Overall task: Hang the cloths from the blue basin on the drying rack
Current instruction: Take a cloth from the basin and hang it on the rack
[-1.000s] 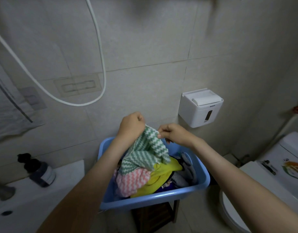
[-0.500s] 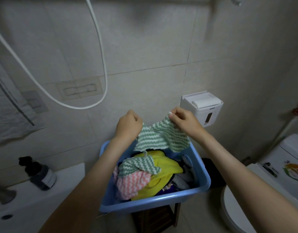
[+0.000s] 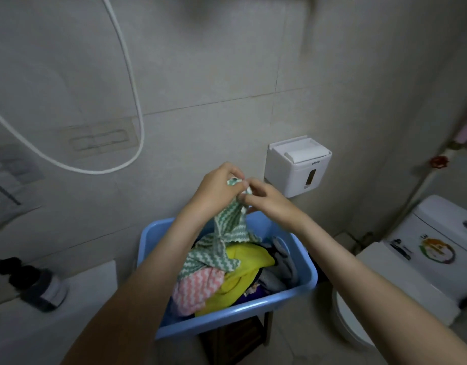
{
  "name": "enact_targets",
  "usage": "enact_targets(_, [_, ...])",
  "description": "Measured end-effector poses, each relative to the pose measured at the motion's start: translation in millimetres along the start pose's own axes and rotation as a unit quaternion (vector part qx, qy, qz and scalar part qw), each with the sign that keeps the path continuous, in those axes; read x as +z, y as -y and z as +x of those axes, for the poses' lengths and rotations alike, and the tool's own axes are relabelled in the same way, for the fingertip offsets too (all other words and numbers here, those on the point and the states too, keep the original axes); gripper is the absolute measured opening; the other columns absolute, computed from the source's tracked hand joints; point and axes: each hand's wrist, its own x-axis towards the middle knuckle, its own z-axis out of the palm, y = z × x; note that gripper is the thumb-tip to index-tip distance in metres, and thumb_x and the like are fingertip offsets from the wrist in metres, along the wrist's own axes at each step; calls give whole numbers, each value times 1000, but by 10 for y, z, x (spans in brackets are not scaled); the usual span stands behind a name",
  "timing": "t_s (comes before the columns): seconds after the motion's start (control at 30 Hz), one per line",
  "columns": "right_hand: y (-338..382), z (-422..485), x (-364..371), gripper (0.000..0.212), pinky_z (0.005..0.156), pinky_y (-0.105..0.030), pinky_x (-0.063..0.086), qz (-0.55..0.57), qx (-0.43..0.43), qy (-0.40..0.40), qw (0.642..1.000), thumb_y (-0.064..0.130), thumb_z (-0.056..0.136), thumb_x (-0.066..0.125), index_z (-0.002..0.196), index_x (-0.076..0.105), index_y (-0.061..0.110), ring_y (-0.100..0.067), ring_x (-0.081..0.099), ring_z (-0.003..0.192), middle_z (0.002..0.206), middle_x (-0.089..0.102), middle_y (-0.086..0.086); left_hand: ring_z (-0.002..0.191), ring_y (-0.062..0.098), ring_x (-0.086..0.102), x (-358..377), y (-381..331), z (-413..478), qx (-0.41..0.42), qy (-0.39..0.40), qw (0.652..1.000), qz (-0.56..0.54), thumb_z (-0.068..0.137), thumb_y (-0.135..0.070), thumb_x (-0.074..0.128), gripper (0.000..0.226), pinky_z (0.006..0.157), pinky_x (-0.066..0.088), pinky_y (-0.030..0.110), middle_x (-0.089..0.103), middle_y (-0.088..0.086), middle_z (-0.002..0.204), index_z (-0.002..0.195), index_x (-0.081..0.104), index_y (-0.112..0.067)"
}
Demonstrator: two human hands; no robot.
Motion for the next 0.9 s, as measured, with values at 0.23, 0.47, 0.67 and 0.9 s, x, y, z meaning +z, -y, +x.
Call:
enact_targets(0.23, [-237,-237,-455,17,61,-18,40,-209,48,-129,968,13,89,50,100,63,14,-13,57,82,89,63,3,99,12,57,361,-284,157,56,86,994,-45,91,-18,59,4,78,39,23,63,-3,98,91,64,-19])
enact_targets(0.47, [-641,-1077,-1108,14,53,-22,37,-203,129,-320,916,15,94,53,85,63,13,-11,54,60,70,60,-1,98,14,55,1015,-783,196,145,208,967,-3,98,-19,48,13,73,36,24,59,-3,101,98,62,-19])
enact_targets(0.67, [-663,-2373,-1489,27,36,-25,32,-80,158,-495,851,-7,87,38,88,61,8,-16,50,36,48,56,-3,100,17,56,1815,-1413,-219,247,338,902,108,89,-20,62,23,72,33,21,62,4,110,112,63,-13])
enact_targets(0.9, [-640,-4196,-1604,26,37,-17,35,-38,154,-648,744,-10,86,51,75,59,13,-3,46,36,41,52,6,81,28,60,2667,-2191,-1188,316,418,841,136,89,-19,61,23,66,39,31,57,17,81,78,55,0])
